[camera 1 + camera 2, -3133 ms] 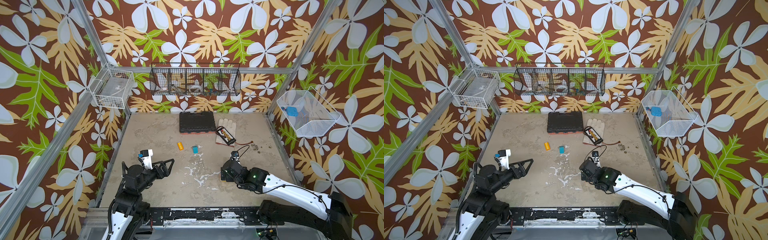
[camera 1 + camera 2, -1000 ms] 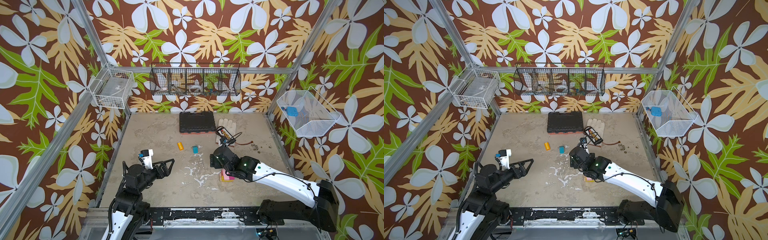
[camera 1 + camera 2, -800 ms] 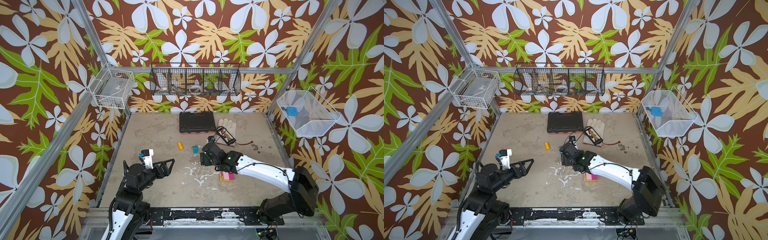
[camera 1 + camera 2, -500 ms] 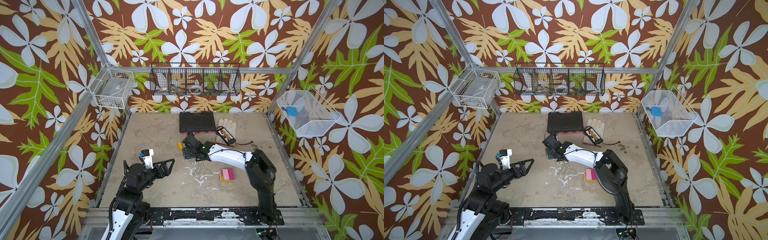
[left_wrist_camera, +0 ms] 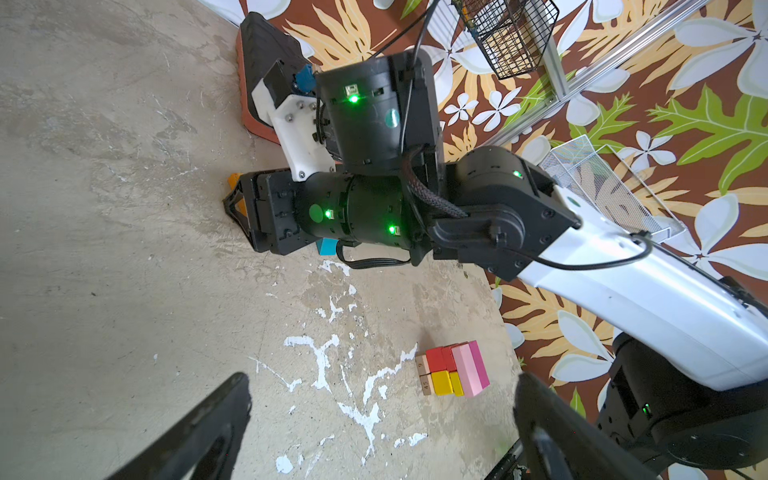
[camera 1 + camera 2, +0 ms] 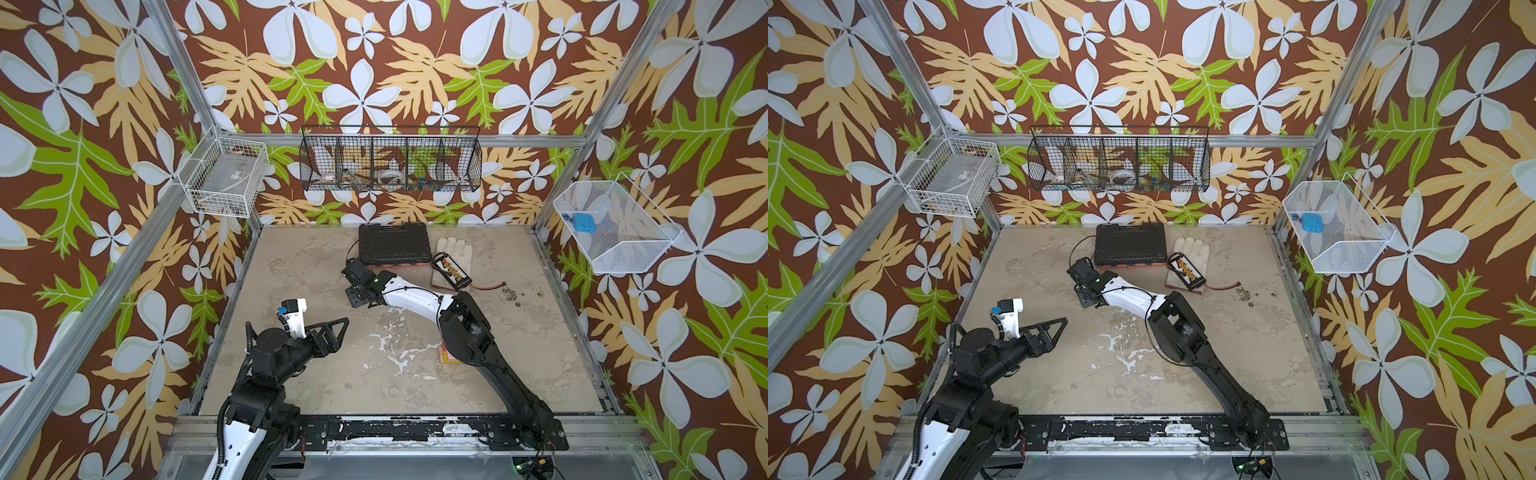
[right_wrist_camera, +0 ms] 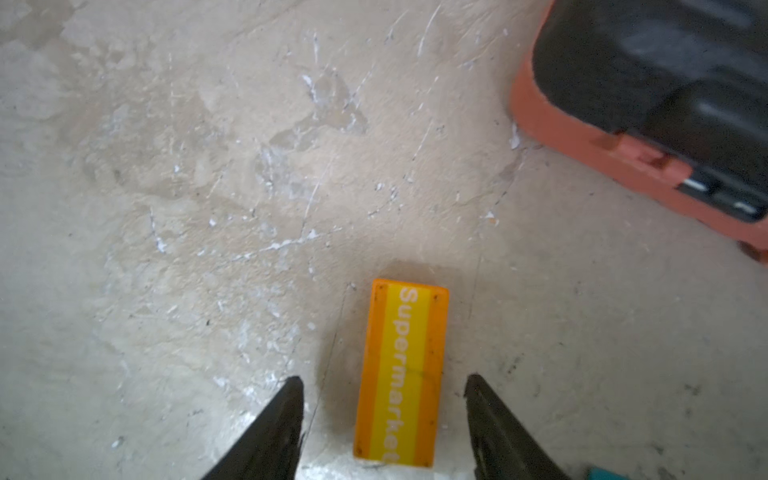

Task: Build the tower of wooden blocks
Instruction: 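Close the right gripper on the orange 'Supermarket' block, then lift the orange block and carry it toward the robot near the stack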

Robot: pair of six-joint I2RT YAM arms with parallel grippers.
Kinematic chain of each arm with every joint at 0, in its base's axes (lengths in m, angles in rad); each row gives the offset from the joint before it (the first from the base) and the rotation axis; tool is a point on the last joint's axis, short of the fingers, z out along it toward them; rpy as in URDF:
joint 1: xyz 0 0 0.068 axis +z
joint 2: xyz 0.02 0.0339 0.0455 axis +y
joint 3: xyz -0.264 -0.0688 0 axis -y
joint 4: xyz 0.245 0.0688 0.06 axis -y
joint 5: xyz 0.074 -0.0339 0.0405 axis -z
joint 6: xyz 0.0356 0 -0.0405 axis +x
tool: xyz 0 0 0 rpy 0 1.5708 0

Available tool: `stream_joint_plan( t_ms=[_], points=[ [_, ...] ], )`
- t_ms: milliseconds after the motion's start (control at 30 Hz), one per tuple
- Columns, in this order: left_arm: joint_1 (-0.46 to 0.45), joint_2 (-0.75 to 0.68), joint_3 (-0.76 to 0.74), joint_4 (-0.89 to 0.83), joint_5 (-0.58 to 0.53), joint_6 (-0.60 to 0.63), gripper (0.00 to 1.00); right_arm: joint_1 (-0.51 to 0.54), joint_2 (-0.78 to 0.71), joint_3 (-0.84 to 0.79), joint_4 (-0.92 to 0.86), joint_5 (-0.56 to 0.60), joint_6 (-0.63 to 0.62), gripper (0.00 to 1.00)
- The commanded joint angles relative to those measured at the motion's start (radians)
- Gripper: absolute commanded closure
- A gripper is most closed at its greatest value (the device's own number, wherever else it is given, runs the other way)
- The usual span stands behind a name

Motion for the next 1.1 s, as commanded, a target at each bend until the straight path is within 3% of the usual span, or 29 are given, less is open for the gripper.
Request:
stream_joint_plan(
  t_ms=[0, 167, 233, 300, 433, 667, 800, 1067],
  points=[
    [0.001, -0.004, -0.001, 0.02, -0.002, 0.0, 0.0, -0.001, 0.016, 0.003, -0.017, -0.013, -0.028, 0.52],
    [0.0, -0.009, -0.001, 0.019, -0.005, -0.001, 0.0, -0.001, 0.015, -0.012, -0.027, -0.021, -0.042, 0.64],
    [0.0, -0.009, 0.0, 0.019, -0.005, -0.002, 0.0, -0.001, -0.006, -0.039, -0.039, -0.015, -0.042, 0.73],
    [0.0, -0.013, -0.001, 0.019, -0.005, -0.002, 0.0, 0.0, -0.07, -0.143, 0.003, -0.029, -0.038, 0.81],
    [0.0, -0.012, -0.001, 0.019, -0.006, -0.001, 0.0, 0.021, -0.25, -0.405, 0.114, -0.051, -0.015, 0.87],
    [0.0, -0.013, -0.001, 0.019, -0.005, -0.002, 0.0, 0.14, -0.588, -0.854, 0.253, 0.029, 0.016, 0.88],
    [0.0, -0.017, -0.001, 0.019, -0.006, -0.001, 0.0, 0.179, -0.732, -1.062, 0.302, 0.014, 0.06, 0.88],
    [0.0, -0.016, -0.003, 0.019, -0.012, -0.002, 0.0, 0.234, -0.839, -1.245, 0.322, 0.052, 0.116, 0.86]
  ],
)
